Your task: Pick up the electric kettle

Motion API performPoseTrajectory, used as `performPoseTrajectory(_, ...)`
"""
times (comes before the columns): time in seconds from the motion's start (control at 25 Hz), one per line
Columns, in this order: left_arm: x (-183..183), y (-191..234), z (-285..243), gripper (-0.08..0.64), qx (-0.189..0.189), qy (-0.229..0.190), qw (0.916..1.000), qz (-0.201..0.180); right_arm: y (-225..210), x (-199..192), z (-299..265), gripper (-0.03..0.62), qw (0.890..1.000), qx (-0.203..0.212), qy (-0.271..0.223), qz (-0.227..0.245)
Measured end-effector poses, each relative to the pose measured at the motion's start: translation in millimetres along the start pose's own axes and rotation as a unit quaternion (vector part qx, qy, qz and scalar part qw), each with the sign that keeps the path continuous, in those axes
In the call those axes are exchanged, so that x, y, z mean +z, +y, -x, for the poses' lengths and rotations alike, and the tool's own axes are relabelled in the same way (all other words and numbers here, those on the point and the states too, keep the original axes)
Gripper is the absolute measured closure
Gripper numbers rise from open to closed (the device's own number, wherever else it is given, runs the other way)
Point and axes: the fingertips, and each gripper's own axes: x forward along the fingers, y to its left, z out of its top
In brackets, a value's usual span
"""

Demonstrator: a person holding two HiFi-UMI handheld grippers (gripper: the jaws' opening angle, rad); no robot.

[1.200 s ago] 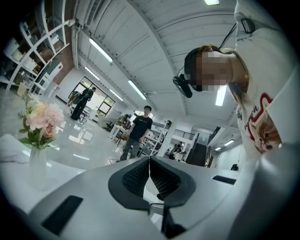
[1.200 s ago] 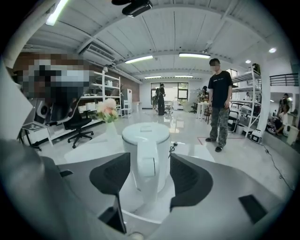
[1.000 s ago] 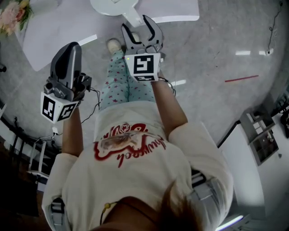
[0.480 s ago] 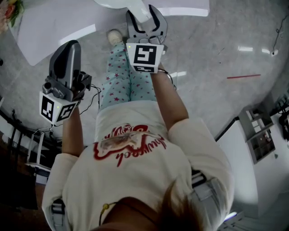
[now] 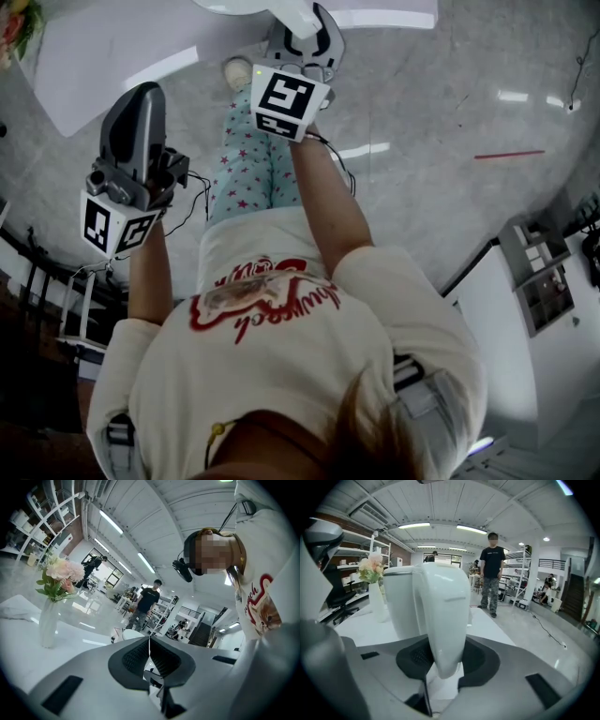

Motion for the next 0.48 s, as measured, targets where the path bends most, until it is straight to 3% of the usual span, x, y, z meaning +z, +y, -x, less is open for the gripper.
performPoseTrajectory(0.2,-2.4,-3.8,-2.0,0.546,-0.006,0.008,0.9999,0.006,-17.9,2.7,-9.4,0.468,0.997,-0.061,0.001,-0.042)
performPoseTrajectory(0.48,-8.7,-1.4,-4.3,0.548,-0.013,0.021,0.9996,0.013,-36.1,-0.4,-30.3,0.494,0.99,-0.115,-0.009,-0.083)
